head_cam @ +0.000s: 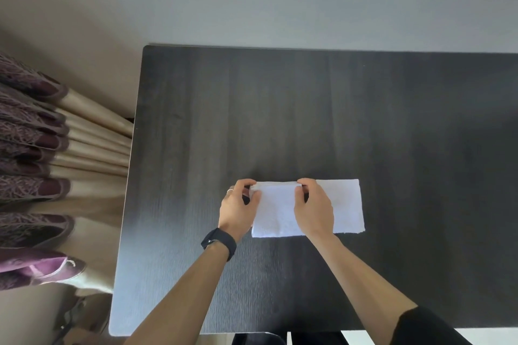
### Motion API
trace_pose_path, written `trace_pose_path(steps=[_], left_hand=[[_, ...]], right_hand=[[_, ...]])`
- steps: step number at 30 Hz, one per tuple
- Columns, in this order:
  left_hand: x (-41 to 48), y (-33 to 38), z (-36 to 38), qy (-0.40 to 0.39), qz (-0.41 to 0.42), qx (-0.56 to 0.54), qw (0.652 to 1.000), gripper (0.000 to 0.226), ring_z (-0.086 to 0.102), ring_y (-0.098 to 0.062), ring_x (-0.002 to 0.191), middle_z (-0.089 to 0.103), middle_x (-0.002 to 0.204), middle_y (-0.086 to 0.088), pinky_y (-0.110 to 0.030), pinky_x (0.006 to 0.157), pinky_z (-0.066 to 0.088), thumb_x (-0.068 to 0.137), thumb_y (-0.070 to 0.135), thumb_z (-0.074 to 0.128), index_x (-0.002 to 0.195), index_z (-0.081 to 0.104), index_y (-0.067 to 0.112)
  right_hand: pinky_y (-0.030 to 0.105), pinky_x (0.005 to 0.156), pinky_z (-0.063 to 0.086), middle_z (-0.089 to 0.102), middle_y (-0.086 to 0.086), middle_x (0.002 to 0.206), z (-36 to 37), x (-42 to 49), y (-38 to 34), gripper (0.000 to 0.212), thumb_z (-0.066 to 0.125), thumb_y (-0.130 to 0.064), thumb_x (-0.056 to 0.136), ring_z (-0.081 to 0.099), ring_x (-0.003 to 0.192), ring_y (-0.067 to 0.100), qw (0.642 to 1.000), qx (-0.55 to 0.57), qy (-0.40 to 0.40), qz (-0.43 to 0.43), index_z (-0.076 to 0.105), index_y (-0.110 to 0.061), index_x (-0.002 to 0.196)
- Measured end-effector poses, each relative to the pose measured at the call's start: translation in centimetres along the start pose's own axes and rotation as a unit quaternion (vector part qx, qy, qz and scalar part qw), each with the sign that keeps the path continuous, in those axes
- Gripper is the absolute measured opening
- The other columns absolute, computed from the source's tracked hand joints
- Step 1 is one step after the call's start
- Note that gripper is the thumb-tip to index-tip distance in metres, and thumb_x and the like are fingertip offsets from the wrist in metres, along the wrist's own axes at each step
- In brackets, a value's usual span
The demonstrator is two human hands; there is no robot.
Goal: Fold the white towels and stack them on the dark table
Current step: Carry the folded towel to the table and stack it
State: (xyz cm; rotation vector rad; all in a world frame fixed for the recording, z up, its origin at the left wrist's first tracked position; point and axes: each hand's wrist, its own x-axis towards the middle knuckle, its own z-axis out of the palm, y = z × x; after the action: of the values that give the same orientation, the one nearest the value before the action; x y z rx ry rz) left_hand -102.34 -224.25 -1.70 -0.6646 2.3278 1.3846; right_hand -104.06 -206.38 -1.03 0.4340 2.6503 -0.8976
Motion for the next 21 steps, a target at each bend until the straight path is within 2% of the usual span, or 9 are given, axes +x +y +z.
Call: trace_pose_path(steps=[3, 10, 14, 16, 17, 19, 21], left_hand=[[0.1, 0.2, 0.1, 0.011, 0.005, 0.013, 1.000, 0.011, 0.059, -0.005, 0.091, 0.058, 0.107, 0.007, -0.041, 0.078, 0.060, 0.097, 0.041, 0.052, 0.108, 0.054, 0.041], [-0.1, 0.1, 0.7, 0.025, 0.011, 0.040, 0.999, 0.018, 0.055, -0.002, 0.089, 0.056, 0.105, 0.007, -0.043, 0.075, 0.061, 0.100, 0.044, 0.046, 0.112, 0.057, 0.037], [-0.8, 0.4, 0.7, 0.030, 0.023, 0.112, 0.993, 0.031, 0.058, -0.009, 0.090, 0.051, 0.125, 0.004, -0.041, 0.077, 0.059, 0.100, 0.049, 0.041, 0.126, 0.051, 0.034], [-1.5, 0.0, 0.7, 0.083, 0.121, 0.200, 0.969, 0.042, 0.057, -0.017, 0.106, 0.046, 0.135, 0.003, -0.040, 0.081, 0.056, 0.099, 0.047, 0.044, 0.136, 0.049, 0.026], [-1.8, -0.4, 0.9, 0.101, 0.188, 0.244, 0.946, 0.048, 0.053, -0.020, 0.116, 0.046, 0.141, 0.001, -0.041, 0.088, 0.053, 0.097, 0.045, 0.048, 0.139, 0.050, 0.021], [-2.1, -1.3, 1.4, 0.086, 0.276, 0.327, 0.900, 0.059, 0.040, -0.024, 0.137, 0.038, 0.154, -0.004, -0.043, 0.107, 0.039, 0.096, 0.045, 0.049, 0.147, 0.044, 0.016], [-2.0, -1.8, 2.0, 0.039, 0.289, 0.391, 0.873, 0.065, 0.020, -0.021, 0.150, 0.022, 0.163, -0.001, -0.048, 0.118, 0.022, 0.099, 0.049, 0.038, 0.154, 0.030, 0.017]], right_hand=[[0.019, 0.072, 0.039, 0.065, -0.005, 0.108, -0.1, 0.0, 0.0, 0.023, 0.043, -0.033, 0.102, 0.057, 0.092, 0.012, 1.000, -0.001, 0.004, -0.004, 0.057, -0.022, 0.117], [0.023, 0.085, 0.046, 0.066, -0.006, 0.115, -0.8, -0.4, 1.2, 0.027, 0.050, -0.033, 0.101, 0.062, 0.101, 0.014, 0.999, 0.045, 0.023, 0.006, 0.057, -0.021, 0.124], [0.027, 0.084, 0.051, 0.059, -0.007, 0.122, -1.1, -1.5, 1.6, 0.026, 0.051, -0.035, 0.100, 0.061, 0.101, 0.014, 0.999, 0.018, 0.038, -0.034, 0.055, -0.023, 0.122], [0.031, 0.091, 0.052, 0.057, -0.005, 0.131, -0.9, -2.6, 1.8, 0.029, 0.046, -0.032, 0.100, 0.055, 0.116, 0.016, 0.993, -0.037, 0.057, -0.096, 0.056, -0.021, 0.125], [0.033, 0.096, 0.050, 0.054, -0.003, 0.138, -0.7, -3.2, 1.9, 0.034, 0.043, -0.030, 0.100, 0.050, 0.125, 0.017, 0.985, -0.077, 0.066, -0.139, 0.056, -0.019, 0.129], [0.037, 0.108, 0.040, 0.043, 0.003, 0.153, 0.3, -4.1, 2.2, 0.046, 0.034, -0.029, 0.101, 0.038, 0.141, 0.021, 0.960, -0.166, 0.062, -0.219, 0.048, -0.014, 0.142], [0.043, 0.119, 0.025, 0.025, 0.006, 0.163, 1.5, -4.2, 2.8, 0.054, 0.026, -0.031, 0.103, 0.021, 0.151, 0.023, 0.942, -0.230, 0.035, -0.243, 0.032, -0.011, 0.153]])
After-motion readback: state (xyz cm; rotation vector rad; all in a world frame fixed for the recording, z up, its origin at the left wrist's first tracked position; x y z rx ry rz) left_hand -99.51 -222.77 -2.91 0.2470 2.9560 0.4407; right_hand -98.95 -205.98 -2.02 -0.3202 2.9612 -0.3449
